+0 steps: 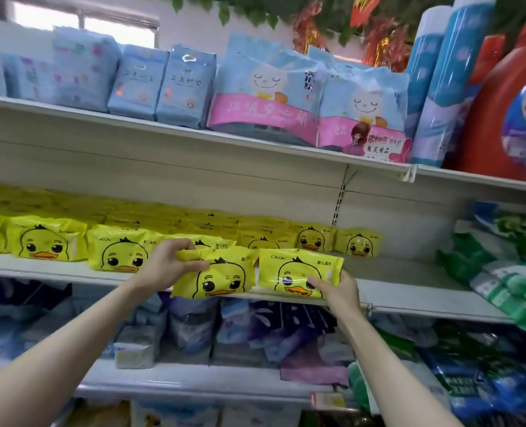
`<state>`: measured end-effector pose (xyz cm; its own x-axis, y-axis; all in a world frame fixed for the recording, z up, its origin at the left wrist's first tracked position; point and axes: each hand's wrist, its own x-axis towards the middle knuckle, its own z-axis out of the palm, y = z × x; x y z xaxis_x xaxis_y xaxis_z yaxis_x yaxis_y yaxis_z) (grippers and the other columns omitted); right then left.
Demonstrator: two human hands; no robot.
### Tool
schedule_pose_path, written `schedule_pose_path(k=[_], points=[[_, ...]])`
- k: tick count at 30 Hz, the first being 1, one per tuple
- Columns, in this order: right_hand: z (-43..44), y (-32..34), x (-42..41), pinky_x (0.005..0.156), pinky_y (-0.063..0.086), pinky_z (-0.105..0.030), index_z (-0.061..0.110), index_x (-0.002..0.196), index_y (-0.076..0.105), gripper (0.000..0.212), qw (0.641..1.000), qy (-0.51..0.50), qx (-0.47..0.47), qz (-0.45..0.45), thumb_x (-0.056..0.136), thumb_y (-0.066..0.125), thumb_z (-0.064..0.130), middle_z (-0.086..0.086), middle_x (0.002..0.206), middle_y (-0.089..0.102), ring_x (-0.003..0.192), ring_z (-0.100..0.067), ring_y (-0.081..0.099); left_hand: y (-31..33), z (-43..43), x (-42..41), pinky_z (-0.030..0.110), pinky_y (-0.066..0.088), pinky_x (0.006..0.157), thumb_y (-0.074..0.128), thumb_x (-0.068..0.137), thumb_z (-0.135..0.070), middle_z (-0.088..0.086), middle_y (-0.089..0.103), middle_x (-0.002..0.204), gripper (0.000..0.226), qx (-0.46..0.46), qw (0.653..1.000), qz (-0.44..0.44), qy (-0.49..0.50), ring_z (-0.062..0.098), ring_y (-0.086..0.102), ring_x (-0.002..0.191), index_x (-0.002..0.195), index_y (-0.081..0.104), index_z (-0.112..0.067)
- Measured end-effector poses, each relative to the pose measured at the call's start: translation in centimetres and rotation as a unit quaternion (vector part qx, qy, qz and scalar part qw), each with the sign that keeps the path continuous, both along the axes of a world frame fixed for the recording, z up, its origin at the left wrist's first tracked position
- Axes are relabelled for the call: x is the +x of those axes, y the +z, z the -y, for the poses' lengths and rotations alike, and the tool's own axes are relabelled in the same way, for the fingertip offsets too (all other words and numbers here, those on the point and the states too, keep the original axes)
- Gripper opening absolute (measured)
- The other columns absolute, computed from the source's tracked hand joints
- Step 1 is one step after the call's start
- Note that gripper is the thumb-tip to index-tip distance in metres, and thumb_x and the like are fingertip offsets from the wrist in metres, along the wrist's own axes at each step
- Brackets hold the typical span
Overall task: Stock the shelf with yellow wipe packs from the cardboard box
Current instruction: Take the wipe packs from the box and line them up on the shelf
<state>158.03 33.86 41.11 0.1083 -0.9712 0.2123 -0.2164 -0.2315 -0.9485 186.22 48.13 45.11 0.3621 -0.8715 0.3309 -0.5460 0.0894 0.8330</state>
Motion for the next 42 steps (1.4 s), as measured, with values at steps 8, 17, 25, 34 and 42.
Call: schedule_pose_path(k=[8,17,25,34,42], points=[[7.4,0.0,3.6,0.092,0.042,-0.034,0.001,0.124,0.048,0.049,0.998,0.054,0.027,0.002,0.085,0.069,0.021,-0.014,0.129,0.055,0.111,-0.028,0.054,-0.3,4.4,-1.4,0.013,0.043,0.056,0.076,0.074,-0.021,0.001,0.063,0.069,0.023,0.020,0.999,-0.003,0.035,0.001,0.055,0.056,0.074,0.058,-0.008],[11.7,-1.0,5.4,0.072,0.043,-0.030,0.013,0.079,0.054,0.019,0.994,0.068,0.052,-0.073,0.081,0.072,0.017,0.000,0.079,0.060,0.080,-0.020,0.057,-0.4,7.0,-1.5,0.023,0.042,0.062,0.077,0.074,-0.019,0.011,0.065,0.075,0.028,0.031,0.999,-0.010,0.029,0.014,0.060,0.069,0.078,0.059,0.001],[13.6,-0.4,7.1,0.089,0.052,-0.045,0.015,0.075,0.057,0.020,0.991,0.071,0.107,-0.041,0.094,0.052,0.012,-0.009,0.082,0.067,0.084,-0.029,0.067,-0.4,9.6,-2.1,0.027,0.032,0.057,0.079,0.072,-0.022,0.000,0.053,0.067,0.031,0.036,0.999,0.030,0.018,0.012,0.045,0.062,0.073,0.056,-0.002],[10.6,0.6,4.5,0.114,0.025,-0.048,0.014,0.150,0.013,0.139,0.959,0.240,0.150,0.019,0.041,0.062,0.086,-0.007,0.156,0.020,0.136,-0.027,0.033,-0.1,12.2,-3.5,0.019,0.034,0.052,0.077,0.075,-0.021,-0.001,0.054,0.067,0.026,0.047,0.996,0.071,-0.023,0.009,0.046,0.059,0.072,0.055,-0.007],[10.9,-1.2,4.4,0.113,0.024,-0.039,0.012,0.151,-0.001,0.123,0.966,0.211,0.089,-0.121,0.065,0.083,0.040,-0.007,0.158,0.012,0.142,-0.024,0.022,0.0,14.7,-4.7,0.024,0.035,0.063,0.077,0.074,-0.026,-0.006,0.055,0.076,0.026,0.052,0.988,0.142,-0.032,0.010,0.049,0.075,0.072,0.052,-0.018]])
